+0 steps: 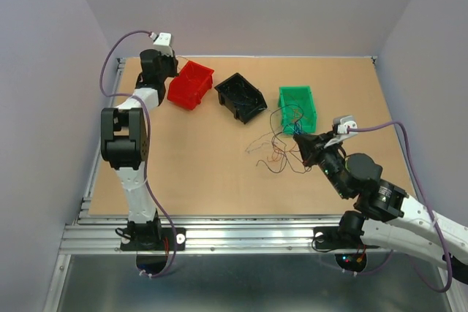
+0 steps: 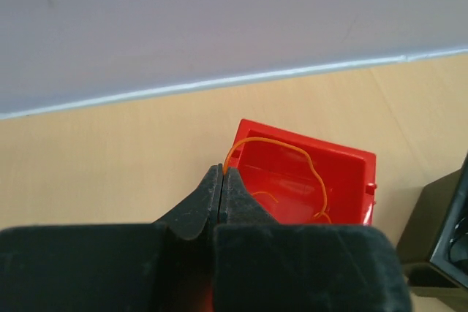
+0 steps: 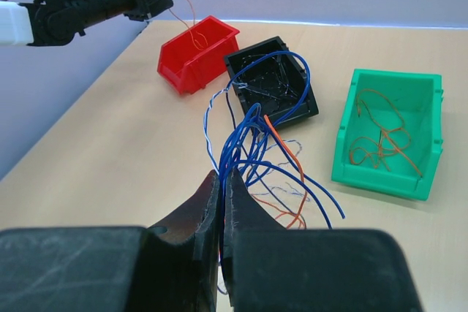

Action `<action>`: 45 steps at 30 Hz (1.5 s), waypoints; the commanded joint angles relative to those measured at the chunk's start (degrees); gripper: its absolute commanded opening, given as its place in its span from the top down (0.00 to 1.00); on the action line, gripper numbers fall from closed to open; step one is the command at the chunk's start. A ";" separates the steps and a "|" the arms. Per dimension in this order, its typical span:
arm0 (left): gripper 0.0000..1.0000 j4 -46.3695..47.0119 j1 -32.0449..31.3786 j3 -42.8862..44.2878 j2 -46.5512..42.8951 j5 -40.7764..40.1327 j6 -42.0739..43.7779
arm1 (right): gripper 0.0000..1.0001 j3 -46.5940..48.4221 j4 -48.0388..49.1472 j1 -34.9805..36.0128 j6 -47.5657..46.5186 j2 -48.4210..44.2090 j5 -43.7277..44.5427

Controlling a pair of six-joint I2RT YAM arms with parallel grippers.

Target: Untangle the cables

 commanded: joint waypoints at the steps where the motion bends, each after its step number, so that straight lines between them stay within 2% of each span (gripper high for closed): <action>1: 1.00 -1.78 -0.08 3.13 0.77 -2.98 3.14 | 0.99 3.82 2.77 0.09 -0.91 0.30 -0.59; 9: 0.99 -5.21 -3.51 3.31 2.36 -12.91 9.81 | 0.99 3.65 2.95 0.09 -1.00 0.12 -0.59; 10: 0.95 -5.56 -4.64 3.13 1.92 -16.23 11.56 | 0.99 3.65 3.04 0.09 -1.00 0.12 -0.59; 13: 0.83 -7.23 -5.97 2.34 1.04 -18.37 14.21 | 0.99 3.56 3.04 0.09 -1.00 0.04 -0.77; 14: 0.76 -8.45 -6.50 2.16 0.43 -18.37 15.17 | 0.99 3.47 3.12 0.17 -1.00 -0.05 -0.68; 18: 0.64 -11.44 -7.12 2.07 -1.33 -18.02 15.80 | 0.99 3.38 3.13 0.09 -1.09 -0.05 -0.77; 19: 0.58 -12.06 -7.12 2.16 -2.12 -17.93 15.80 | 0.99 3.38 3.13 0.09 -1.26 0.12 -0.85; 22: 0.49 -13.12 -7.03 1.20 -3.96 -17.58 15.71 | 0.99 3.56 3.12 0.09 -1.44 1.52 -1.82; 23: 0.41 -13.21 -7.03 0.06 -5.71 -17.49 15.89 | 0.99 3.91 3.13 0.17 -1.70 2.14 -2.34; 25: 0.35 -12.86 -7.03 -1.52 -8.09 -16.44 16.15 | 0.99 4.35 3.39 0.17 -2.23 4.06 -5.23; 28: 0.22 -12.77 -7.20 -5.47 -16.94 -12.51 16.85 | 0.99 4.96 4.61 0.09 -3.54 6.09 -9.20; 31: 0.19 -13.29 -8.60 -9.78 -23.29 -11.95 17.64 | 0.99 3.92 9.17 0.09 -4.25 5.93 -11.57; 32: 0.13 -13.38 -9.65 -11.97 -27.48 -11.95 17.91 | 0.99 3.65 10.06 0.09 -4.68 5.75 -12.27; 35: 0.11 -15.40 -12.72 -16.10 -35.31 -10.82 18.17 | 0.99 3.03 13.58 0.09 -5.04 5.22 -13.33; 36: 0.11 -15.84 -13.44 -17.34 -37.09 -9.68 18.17 | 0.99 2.94 14.45 0.09 -5.13 5.22 -13.60; 38: 0.11 -16.29 -15.02 -22.32 -42.87 -1.79 18.00 | 0.99 2.68 17.18 0.09 -5.04 5.22 -14.13; 39: 0.11 -15.68 -17.03 -24.27 -44.73 4.85 18.17 | 0.99 2.50 19.28 0.09 -4.87 5.13 -14.21; 45: 0.25 -7.25 -23.37 -40.10 -60.03 24.41 23.52 | 0.99 1.71 25.01 0.09 -3.46 6.01 -12.29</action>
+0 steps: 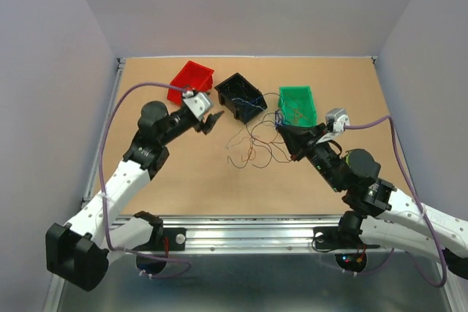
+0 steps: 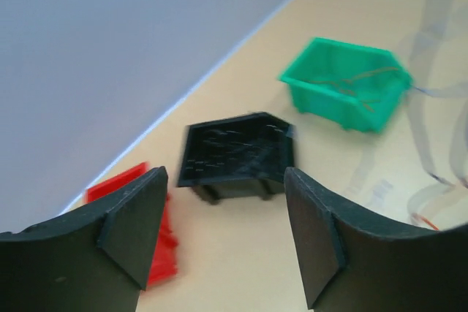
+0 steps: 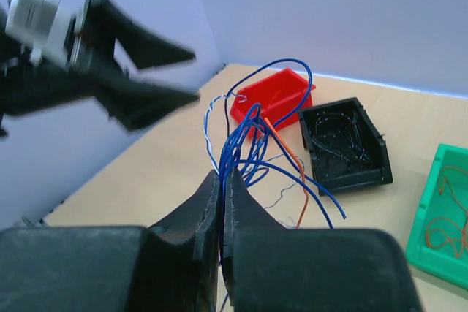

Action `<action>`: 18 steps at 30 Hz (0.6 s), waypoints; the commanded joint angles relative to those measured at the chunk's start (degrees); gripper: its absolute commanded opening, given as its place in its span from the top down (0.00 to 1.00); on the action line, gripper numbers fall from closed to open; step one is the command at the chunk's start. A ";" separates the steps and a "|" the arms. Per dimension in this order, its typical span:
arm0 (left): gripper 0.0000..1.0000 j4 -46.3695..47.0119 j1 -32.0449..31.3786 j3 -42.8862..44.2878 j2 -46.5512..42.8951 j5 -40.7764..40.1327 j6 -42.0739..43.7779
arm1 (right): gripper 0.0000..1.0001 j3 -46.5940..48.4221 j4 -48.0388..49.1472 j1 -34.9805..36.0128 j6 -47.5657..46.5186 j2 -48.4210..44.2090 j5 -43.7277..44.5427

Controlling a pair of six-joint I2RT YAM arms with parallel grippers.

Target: Untangle the cables

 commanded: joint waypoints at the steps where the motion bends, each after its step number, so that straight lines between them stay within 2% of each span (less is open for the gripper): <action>1: 0.27 6.59 -4.53 -8.06 -7.64 17.73 5.51 | 0.99 1.12 9.09 0.07 1.00 0.74 1.14; 6: 0.30 8.63 -11.30 -13.34 -10.66 17.15 9.66 | 1.00 1.39 12.00 0.07 2.14 2.85 1.84; 11: 0.32 10.56 -15.61 -13.88 -5.32 10.30 11.42 | 1.00 1.74 13.67 0.07 2.67 3.82 1.32; 14: 0.35 13.20 -16.06 -13.88 -1.79 7.92 11.33 | 0.99 1.74 14.11 0.07 2.76 3.91 0.70; 18: 0.49 15.40 -17.20 -13.88 1.12 6.07 11.95 | 0.99 1.83 14.20 0.06 2.85 4.09 0.17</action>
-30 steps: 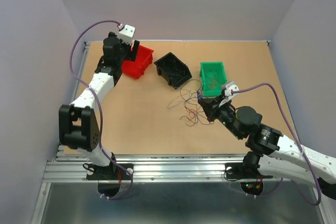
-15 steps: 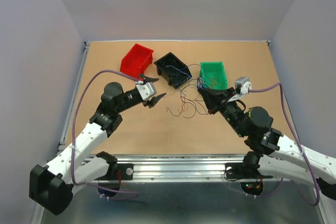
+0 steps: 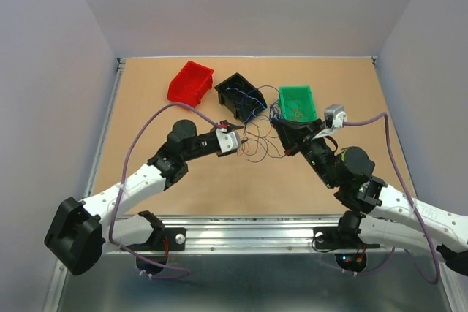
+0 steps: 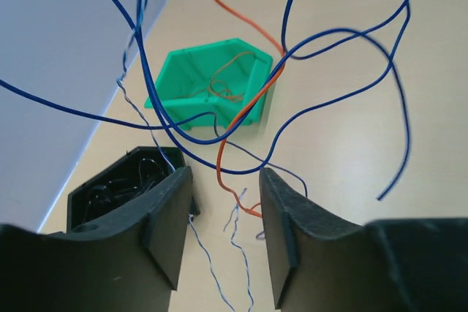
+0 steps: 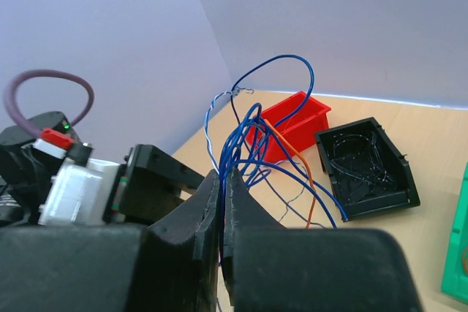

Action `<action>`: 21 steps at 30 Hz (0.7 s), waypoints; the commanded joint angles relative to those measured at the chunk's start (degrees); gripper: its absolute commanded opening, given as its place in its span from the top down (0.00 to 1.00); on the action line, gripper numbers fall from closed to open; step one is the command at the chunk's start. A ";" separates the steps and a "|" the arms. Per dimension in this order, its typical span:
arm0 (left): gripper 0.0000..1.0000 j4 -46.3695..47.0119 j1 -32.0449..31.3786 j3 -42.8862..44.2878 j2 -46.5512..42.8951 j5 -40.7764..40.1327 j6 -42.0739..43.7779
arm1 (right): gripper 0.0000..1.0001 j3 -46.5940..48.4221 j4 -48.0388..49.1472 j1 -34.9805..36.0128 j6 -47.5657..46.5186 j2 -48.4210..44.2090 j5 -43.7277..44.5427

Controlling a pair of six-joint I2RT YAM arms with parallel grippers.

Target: Untangle the cables

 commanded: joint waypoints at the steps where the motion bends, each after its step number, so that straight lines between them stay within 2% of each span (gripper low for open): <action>1: 0.50 5.89 -0.94 0.11 1.55 -3.17 1.26 | 0.99 1.83 4.47 0.07 0.47 -0.44 -0.52; 5: 0.52 6.59 -1.12 0.11 2.00 -4.41 1.00 | 0.99 1.74 4.48 0.07 0.29 -0.79 -0.44; 9: 0.60 7.39 -1.29 0.20 1.91 -3.88 0.82 | 0.99 1.56 4.56 0.07 0.29 -1.05 -0.61; 16: 0.60 7.56 -1.64 0.55 2.79 -3.44 0.56 | 0.99 1.47 4.47 0.07 0.38 -1.14 -0.44; 19: 0.69 7.56 -1.99 0.20 2.18 -2.92 0.91 | 0.99 1.39 4.74 0.07 0.38 -1.14 -0.09; 21: 0.70 7.65 -2.08 -0.06 1.65 -2.30 1.08 | 0.99 1.39 4.83 0.07 0.47 -1.14 -0.08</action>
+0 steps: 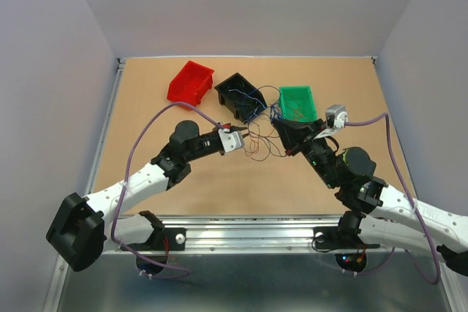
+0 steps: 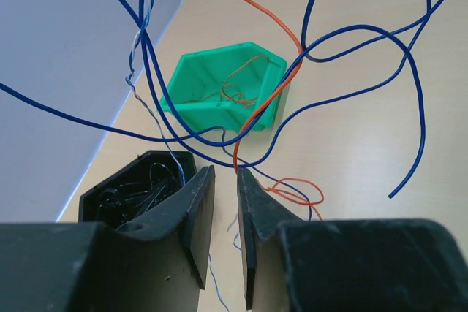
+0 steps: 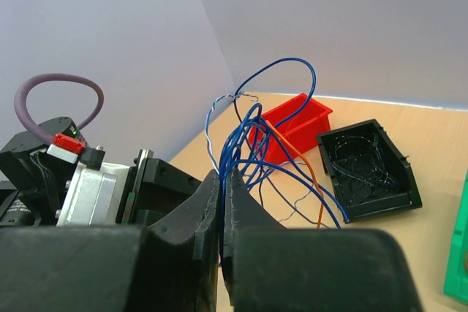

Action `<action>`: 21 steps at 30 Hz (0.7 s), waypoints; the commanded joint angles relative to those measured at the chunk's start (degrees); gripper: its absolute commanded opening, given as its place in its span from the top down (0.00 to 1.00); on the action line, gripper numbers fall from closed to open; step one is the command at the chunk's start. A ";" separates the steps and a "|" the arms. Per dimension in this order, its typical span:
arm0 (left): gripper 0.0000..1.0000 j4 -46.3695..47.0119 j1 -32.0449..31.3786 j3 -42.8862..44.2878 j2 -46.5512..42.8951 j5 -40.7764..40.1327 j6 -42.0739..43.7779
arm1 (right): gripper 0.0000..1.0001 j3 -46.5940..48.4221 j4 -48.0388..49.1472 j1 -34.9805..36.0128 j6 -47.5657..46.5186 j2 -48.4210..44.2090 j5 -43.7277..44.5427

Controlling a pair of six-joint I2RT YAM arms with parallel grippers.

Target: Untangle the cables

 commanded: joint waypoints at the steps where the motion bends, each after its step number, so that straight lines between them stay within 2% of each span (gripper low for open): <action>1: 0.70 3.72 -0.79 0.07 -1.56 1.76 0.52 | 0.99 1.39 4.69 0.07 0.25 -0.68 -0.04; 15: 0.70 5.30 -2.82 -0.46 -2.88 0.98 0.69 | 0.99 1.47 4.78 0.07 0.34 -0.07 -0.22; 21: 0.66 6.26 -3.61 0.24 -1.92 -0.25 0.78 | 0.99 1.65 5.05 0.07 0.60 0.46 -0.66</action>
